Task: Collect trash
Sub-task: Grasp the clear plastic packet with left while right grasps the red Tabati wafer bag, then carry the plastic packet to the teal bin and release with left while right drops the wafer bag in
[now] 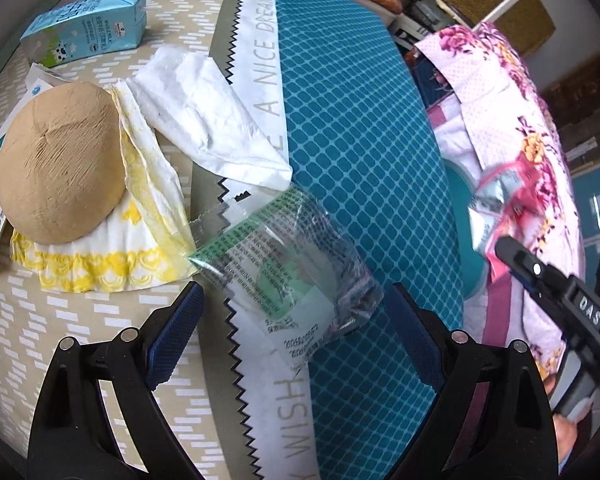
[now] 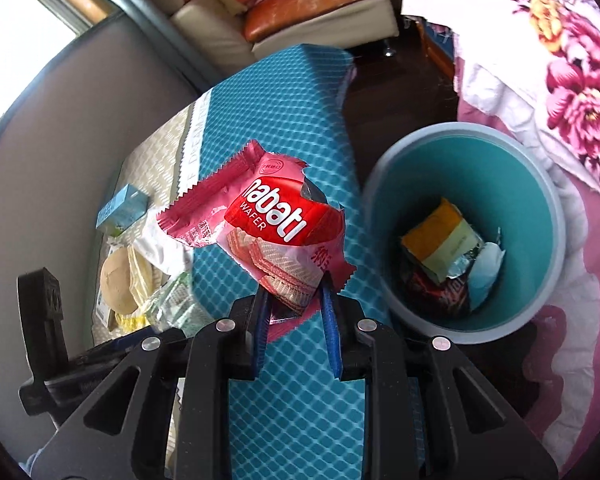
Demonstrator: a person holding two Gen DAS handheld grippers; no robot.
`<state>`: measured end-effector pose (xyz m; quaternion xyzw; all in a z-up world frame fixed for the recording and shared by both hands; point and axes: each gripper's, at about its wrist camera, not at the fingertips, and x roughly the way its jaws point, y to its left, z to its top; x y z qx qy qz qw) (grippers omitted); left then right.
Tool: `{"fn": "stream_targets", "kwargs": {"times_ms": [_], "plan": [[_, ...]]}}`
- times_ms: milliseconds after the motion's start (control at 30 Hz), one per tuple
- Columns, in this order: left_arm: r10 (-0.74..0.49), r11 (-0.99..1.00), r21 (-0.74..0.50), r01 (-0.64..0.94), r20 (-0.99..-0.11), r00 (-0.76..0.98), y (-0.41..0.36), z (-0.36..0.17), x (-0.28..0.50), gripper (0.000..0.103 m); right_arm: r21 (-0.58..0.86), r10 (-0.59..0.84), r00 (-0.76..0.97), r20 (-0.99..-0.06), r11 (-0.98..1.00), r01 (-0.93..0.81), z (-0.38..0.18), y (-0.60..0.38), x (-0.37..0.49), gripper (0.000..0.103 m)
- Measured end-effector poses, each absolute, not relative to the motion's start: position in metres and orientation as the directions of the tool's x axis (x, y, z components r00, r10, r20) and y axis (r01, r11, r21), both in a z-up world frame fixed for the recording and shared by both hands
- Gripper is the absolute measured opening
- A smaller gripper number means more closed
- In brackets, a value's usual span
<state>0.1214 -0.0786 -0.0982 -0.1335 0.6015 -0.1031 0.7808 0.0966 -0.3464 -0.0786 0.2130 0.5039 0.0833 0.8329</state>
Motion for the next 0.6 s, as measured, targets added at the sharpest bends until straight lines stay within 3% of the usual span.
{"fn": "stream_targets", "kwargs": {"times_ms": [333, 433, 467, 600], "plan": [[-0.229, 0.970, -0.242, -0.019, -0.938, 0.259, -0.107, -0.106, 0.134, 0.092, 0.469, 0.360, 0.509, -0.782, 0.878, 0.099, -0.087, -0.374, 0.088, 0.023], [-0.185, 0.981, -0.193, 0.001, -0.943, 0.277, -0.113, -0.104, 0.132, 0.078, 0.480, 0.363, 0.516, -0.776, 0.871, 0.109, -0.089, -0.383, 0.086, 0.023], [-0.179, 0.983, -0.184, 0.009, -0.942, 0.283, -0.115, -0.104, 0.131, 0.058, 0.482, 0.363, 0.518, -0.775, 0.869, 0.112, -0.090, -0.384, 0.085, 0.023], [-0.162, 0.986, -0.146, 0.074, -0.938, 0.308, -0.122, -0.095, 0.125, 0.049, 0.497, 0.369, 0.522, -0.769, 0.859, 0.123, -0.093, -0.392, 0.084, 0.023]]}}
